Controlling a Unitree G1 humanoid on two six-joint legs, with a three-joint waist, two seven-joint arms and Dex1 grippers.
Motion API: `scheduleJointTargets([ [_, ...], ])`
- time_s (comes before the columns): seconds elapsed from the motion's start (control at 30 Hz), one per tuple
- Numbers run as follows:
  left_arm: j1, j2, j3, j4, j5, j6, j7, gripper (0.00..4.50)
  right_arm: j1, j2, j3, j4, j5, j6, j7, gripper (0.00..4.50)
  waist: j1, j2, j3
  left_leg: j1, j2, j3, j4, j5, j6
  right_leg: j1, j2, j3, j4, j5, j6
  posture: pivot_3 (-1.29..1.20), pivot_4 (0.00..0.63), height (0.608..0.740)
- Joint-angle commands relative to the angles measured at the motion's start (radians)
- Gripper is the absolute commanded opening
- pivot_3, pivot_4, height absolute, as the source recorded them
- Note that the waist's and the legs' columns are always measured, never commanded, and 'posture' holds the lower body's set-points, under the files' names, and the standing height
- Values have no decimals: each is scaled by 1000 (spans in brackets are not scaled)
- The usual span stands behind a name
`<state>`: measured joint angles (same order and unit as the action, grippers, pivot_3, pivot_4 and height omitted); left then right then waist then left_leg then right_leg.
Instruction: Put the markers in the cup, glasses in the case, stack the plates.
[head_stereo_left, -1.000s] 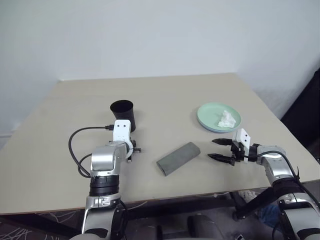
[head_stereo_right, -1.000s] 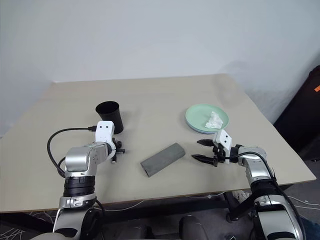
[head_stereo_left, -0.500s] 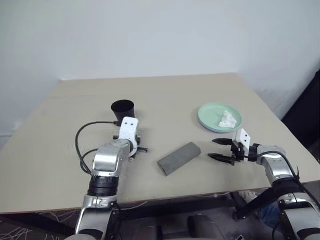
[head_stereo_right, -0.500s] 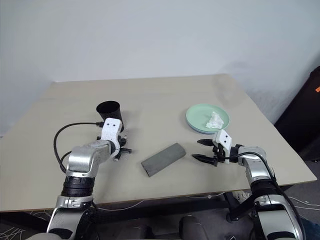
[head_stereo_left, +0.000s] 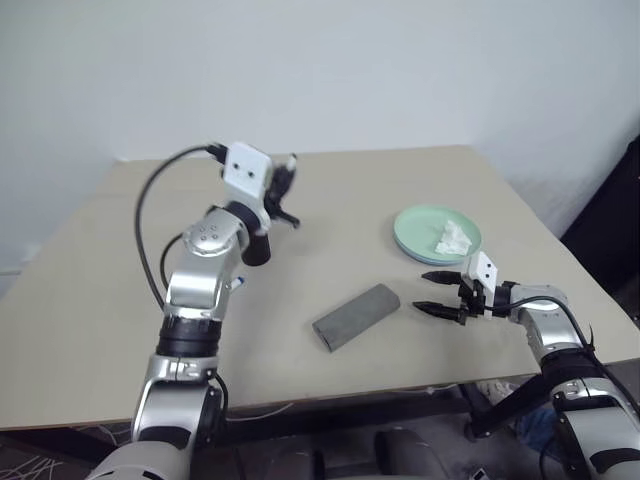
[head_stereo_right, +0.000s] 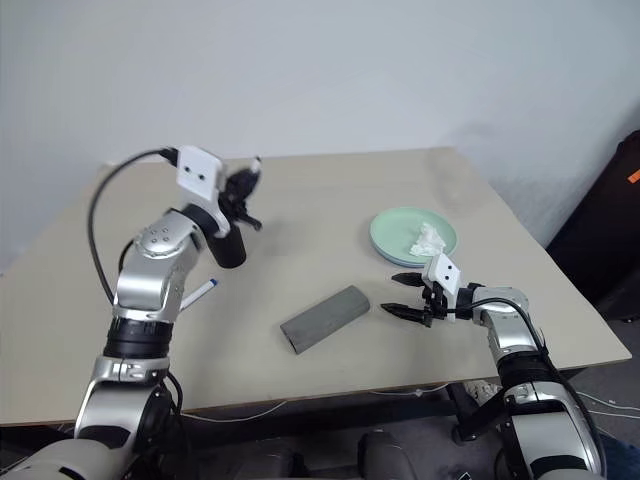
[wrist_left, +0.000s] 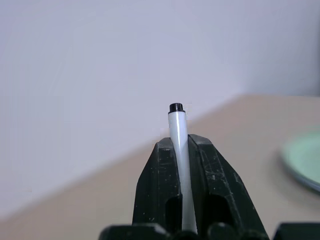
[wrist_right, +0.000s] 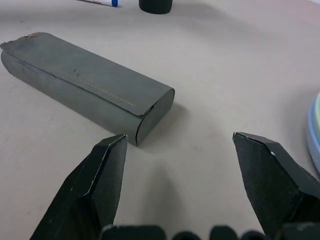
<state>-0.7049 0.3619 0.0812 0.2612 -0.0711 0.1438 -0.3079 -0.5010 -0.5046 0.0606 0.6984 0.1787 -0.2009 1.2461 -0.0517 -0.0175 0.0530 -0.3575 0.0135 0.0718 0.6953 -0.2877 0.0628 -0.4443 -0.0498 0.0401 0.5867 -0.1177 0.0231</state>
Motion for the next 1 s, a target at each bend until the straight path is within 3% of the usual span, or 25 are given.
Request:
scheduleJointTargets([
  [0.03, -72, 17, 36, 148, 51, -174, 94, 48, -21, -6, -13, -15, 5, -12, -2, 3664, 0, 0, 0, 0, 0, 0, 0, 0, 0, 0, 0, 0, 0, 0, 0, 0, 0, 740],
  [0.27, -156, 6, 21, 442, 83, -439, 137, 48, -27, -8, -18, -22, 5, -5, -3, 3664, 2, -1, 0, -2, -1, 0, 0, 0, 0, 0, 0, -2, -1, 0, 1, 0, 0, 740],
  [0.47, -208, -5, 7, 628, 106, -546, 144, 48, -22, -12, -21, -34, 7, 0, -6, 3664, 2, -1, 0, -2, -1, 1, 0, 0, 0, 0, 0, -2, -1, 0, 1, 0, 0, 740],
  [0.73, -236, -11, 11, 699, 104, -593, 153, 2540, -6, -19, -24, -55, 9, 10, -7, 3664, 1, -1, 0, -2, 0, 0, 0, 0, 0, 0, 0, -2, -1, 2, 2, 0, 0, 740],
  [0.9, -236, -2, 15, 683, 96, -586, 141, 2540, -7, -18, -22, -61, 9, 15, -8, 3664, 1, -1, 0, -2, 0, 0, 0, 0, 0, 0, 0, -2, -1, 2, 3, 0, 0, 740],
  [1.0, -229, 6, 32, 633, 37, -529, 50, 2540, -9, -16, -21, -62, 8, 17, -7, 3664, 0, -1, 0, -2, 0, 0, 0, 0, 0, 0, 0, -3, -1, 2, 3, 0, 0, 740],
])
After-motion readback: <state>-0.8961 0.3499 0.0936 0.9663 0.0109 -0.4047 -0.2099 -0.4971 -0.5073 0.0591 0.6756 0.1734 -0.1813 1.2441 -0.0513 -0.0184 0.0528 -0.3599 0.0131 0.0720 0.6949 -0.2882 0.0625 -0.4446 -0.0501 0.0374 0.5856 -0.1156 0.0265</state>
